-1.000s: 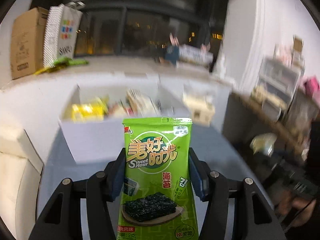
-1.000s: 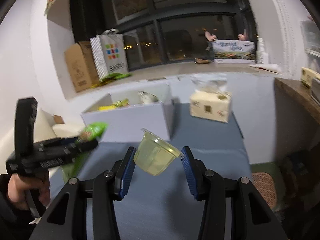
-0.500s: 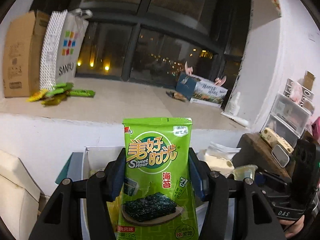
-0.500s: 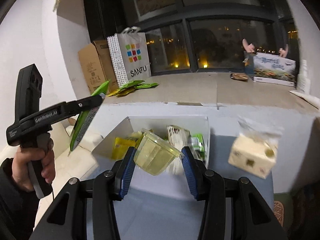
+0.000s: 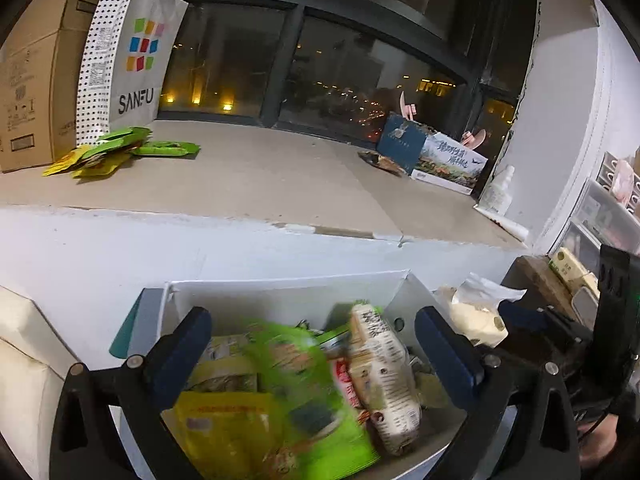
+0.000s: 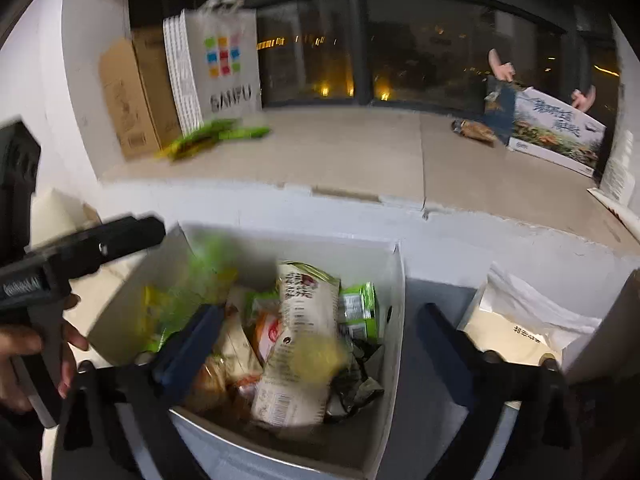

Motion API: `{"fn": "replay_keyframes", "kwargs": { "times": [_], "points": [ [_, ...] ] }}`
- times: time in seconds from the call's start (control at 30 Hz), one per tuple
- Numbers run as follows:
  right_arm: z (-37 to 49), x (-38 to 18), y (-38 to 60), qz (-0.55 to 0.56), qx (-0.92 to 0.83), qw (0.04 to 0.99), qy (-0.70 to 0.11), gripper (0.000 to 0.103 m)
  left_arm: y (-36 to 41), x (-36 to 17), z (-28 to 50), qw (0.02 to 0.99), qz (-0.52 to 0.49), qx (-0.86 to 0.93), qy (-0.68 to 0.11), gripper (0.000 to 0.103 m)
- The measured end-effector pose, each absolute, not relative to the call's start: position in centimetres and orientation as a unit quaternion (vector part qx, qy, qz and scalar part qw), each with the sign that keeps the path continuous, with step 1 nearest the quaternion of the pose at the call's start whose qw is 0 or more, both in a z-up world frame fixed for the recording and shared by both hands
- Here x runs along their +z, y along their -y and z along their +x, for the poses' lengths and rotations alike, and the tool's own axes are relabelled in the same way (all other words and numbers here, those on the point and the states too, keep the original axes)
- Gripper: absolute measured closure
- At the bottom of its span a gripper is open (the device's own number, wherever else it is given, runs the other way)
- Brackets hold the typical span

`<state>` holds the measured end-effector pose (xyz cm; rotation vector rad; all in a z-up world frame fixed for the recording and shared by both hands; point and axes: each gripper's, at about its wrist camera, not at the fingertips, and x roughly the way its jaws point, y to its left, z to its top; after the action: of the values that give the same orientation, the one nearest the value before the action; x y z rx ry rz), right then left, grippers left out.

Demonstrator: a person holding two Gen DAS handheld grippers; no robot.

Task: Organize snacks
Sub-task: 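Carry the jelly cup and seaweed packet into the box and open both grippers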

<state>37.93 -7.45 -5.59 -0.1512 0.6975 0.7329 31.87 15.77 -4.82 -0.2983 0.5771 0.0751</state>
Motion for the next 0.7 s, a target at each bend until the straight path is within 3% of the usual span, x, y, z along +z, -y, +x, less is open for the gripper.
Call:
{"fn": "replay_keyframes", "kwargs": {
  "times": [0.23, 0.43, 0.7],
  "points": [
    [36.6, -4.5, 9.3, -0.043, 0.334, 0.891, -0.304, 0.000, -14.0, -2.5, 26.3, 0.967, -0.105, 0.043, -0.226, 0.000],
    [33.1, -2.5, 10.0, -0.055, 0.337, 0.899, -0.274, 0.000, -9.9, -0.3, 19.5, 0.979, 0.001, 0.130, -0.159, 0.000],
    [25.4, 1.2, 11.0, -0.102, 0.359, 0.905, -0.206, 0.000, -8.4, 0.9, 12.4, 0.986, -0.054, 0.082, -0.137, 0.000]
  ]
}}
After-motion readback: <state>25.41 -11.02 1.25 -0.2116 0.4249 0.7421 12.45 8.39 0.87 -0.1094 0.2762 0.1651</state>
